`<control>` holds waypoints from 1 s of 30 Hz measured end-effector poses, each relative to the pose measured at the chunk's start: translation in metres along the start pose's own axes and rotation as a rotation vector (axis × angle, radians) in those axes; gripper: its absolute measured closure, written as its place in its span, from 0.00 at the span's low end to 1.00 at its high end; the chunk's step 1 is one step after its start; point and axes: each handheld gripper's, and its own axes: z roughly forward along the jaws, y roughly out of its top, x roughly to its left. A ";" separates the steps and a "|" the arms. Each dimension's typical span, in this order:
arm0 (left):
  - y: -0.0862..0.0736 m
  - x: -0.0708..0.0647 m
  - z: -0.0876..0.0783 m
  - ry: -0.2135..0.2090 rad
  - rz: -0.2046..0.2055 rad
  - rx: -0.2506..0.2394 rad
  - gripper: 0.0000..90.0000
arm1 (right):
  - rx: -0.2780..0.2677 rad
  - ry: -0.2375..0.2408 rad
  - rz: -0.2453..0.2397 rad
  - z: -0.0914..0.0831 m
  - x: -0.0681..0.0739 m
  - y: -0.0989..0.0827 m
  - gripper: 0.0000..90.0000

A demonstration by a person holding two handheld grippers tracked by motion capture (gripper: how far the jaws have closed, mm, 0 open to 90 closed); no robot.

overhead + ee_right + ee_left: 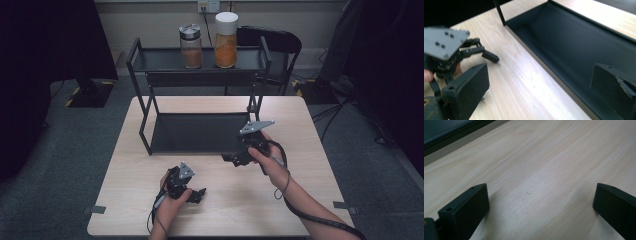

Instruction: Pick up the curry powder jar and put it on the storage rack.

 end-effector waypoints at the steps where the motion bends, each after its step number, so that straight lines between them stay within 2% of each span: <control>1: 0.000 0.000 0.000 0.000 0.000 0.000 0.00 | 0.003 0.002 0.001 0.000 0.000 -0.002 0.01; 11: 0.000 0.000 0.000 0.000 0.000 -0.001 0.00 | 0.027 0.020 -0.007 -0.004 0.002 -0.028 0.02; 21: 0.000 0.000 0.000 0.000 0.001 0.000 0.00 | 0.040 0.008 -0.013 -0.011 0.003 -0.049 0.02; 30: 0.000 0.000 0.000 0.000 0.000 0.000 0.00 | 0.072 -0.009 -0.031 -0.017 0.001 -0.067 0.02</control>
